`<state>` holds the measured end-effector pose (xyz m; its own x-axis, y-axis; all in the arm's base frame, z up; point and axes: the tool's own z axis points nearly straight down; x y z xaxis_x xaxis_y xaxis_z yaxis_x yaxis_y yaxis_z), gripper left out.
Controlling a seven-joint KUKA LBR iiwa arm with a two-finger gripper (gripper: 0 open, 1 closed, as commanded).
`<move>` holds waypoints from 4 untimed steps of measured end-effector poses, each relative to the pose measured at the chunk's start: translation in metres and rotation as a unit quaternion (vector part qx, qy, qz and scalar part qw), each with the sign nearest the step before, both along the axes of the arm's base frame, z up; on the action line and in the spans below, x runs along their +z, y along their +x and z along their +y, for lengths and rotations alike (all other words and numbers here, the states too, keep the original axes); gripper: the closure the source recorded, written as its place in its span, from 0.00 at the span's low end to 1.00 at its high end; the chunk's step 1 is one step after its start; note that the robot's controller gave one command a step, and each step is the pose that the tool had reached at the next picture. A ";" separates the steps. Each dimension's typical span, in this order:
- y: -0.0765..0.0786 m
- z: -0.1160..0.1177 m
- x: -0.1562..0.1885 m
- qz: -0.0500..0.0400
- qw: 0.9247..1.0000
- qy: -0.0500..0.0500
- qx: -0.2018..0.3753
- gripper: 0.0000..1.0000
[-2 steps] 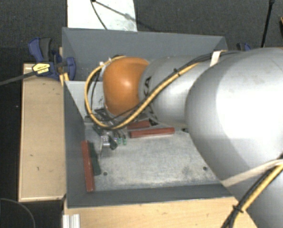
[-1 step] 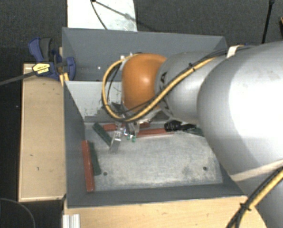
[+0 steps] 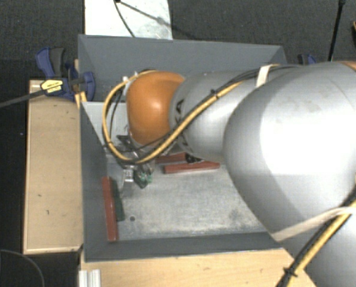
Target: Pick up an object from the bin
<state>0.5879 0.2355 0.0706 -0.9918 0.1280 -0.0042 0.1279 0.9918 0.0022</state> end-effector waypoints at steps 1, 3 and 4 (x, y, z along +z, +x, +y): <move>-0.022 -0.002 0.000 0.001 0.974 -0.001 0.226 0.00; -0.007 0.009 0.003 -0.002 0.946 0.000 0.324 0.00; -0.005 -0.045 0.082 -0.005 0.947 -0.002 0.320 0.00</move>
Offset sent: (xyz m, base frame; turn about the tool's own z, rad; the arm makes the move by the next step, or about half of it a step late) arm -0.0225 -0.0023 -0.0006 -0.4553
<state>0.5828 0.1901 0.1530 -0.8657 -0.5004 -0.0124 -0.5004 0.8658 -0.0046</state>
